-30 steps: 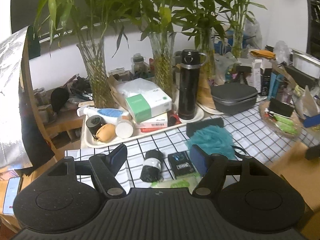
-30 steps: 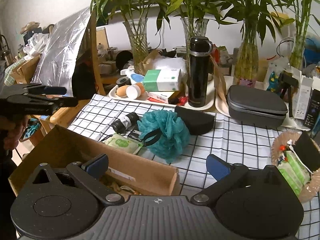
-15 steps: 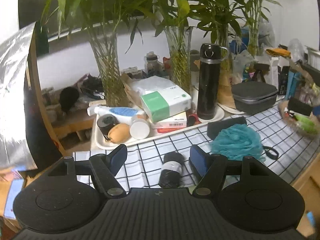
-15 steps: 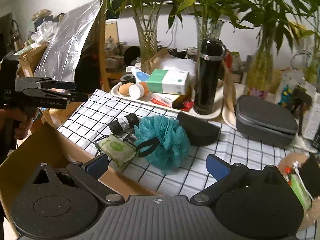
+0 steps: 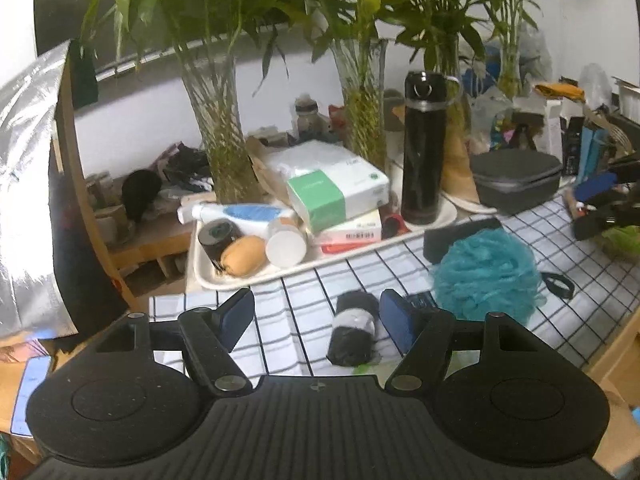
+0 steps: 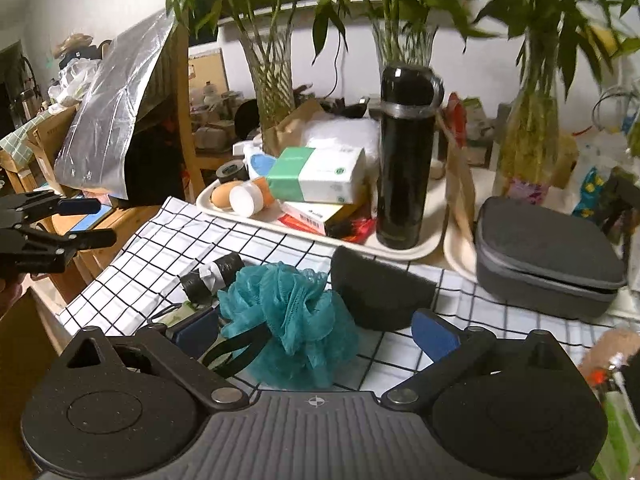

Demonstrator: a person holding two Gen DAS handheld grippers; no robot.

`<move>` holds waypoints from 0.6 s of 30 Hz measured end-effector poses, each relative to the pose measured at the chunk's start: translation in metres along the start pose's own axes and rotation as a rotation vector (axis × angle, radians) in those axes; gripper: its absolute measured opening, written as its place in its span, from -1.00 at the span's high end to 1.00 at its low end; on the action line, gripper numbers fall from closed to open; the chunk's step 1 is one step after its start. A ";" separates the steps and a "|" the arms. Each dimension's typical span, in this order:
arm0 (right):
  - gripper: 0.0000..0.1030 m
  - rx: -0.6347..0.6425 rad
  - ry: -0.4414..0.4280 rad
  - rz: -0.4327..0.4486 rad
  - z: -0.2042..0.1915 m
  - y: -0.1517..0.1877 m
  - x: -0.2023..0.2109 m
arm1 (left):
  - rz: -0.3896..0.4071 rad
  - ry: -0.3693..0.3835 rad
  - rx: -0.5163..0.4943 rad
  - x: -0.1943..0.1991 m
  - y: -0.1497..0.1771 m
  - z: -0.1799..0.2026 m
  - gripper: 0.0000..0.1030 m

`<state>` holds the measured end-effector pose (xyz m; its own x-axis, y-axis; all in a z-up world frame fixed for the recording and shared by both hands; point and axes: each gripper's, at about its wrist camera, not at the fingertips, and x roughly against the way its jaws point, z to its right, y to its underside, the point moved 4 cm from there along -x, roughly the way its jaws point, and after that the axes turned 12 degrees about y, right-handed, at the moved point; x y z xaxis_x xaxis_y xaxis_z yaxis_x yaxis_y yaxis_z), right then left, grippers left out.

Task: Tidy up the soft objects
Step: 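Move the right gripper down over the teal mesh bath sponge, then close the right gripper on the teal sponge and lift it while the left approaches the black bag roll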

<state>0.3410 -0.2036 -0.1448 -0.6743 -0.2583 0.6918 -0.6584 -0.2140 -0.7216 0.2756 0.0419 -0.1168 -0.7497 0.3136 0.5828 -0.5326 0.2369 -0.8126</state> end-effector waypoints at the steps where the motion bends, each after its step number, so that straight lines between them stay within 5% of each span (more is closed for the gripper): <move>1: -0.88 0.006 -0.001 -0.007 0.000 0.000 -0.006 | -0.008 0.007 0.006 -0.001 0.001 -0.001 -0.34; 18: -0.56 -0.051 -0.100 -0.103 0.001 0.000 -0.089 | -0.065 0.017 0.110 -0.011 0.008 -0.016 -0.34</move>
<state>0.4011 -0.1812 -0.2059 -0.5668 -0.3309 0.7545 -0.7406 -0.1965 -0.6426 0.2864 0.0547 -0.1294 -0.7061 0.3169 0.6332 -0.6200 0.1554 -0.7691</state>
